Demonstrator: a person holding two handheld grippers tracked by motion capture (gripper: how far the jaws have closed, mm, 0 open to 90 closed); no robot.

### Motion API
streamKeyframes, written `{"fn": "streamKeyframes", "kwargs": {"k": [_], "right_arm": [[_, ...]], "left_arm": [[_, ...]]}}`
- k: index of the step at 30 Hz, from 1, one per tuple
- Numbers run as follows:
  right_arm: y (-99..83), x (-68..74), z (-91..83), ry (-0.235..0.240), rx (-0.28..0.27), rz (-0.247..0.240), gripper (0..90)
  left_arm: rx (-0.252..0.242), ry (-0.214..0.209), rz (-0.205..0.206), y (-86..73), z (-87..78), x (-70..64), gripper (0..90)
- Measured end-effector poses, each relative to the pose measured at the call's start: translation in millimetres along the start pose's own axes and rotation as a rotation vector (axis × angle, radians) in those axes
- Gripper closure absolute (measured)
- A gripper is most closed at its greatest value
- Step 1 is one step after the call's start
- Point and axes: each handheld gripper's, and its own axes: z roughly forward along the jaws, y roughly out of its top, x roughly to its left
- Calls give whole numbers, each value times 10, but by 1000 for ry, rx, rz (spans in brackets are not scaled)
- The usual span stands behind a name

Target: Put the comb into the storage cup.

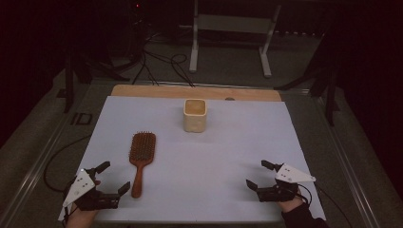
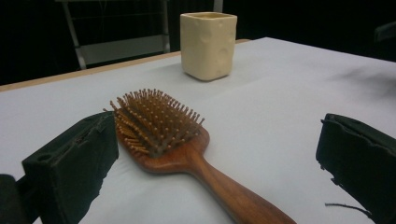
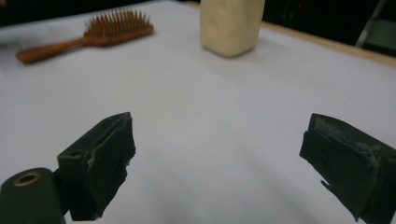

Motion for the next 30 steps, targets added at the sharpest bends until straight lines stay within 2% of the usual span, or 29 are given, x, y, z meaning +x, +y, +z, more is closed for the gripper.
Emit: {"fn": "streamKeyframes", "kwargs": {"k": [2, 5, 9, 15, 18, 30], "right_arm": [[-11, 17, 19, 8, 6, -14, 88], [-6, 45, 10, -7, -17, -27, 89], [0, 47, -10, -4, -35, -17, 89], [25, 52, -59, -25, -57, -23, 89], [39, 65, -79, -33, -71, -29, 89], [66, 97, -83, -45, -84, -36, 92]], "left_arm": [[-2, -3, -4, -2, -9, 6, 0], [2, -5, -4, -4, -6, 4, 0], [7, -8, 2, 11, 0, -6, 0], [16, -13, 8, 64, 4, -34, 0], [25, -6, 25, 123, 0, -51, 0], [59, -17, 27, 419, -43, -49, 0]]}}
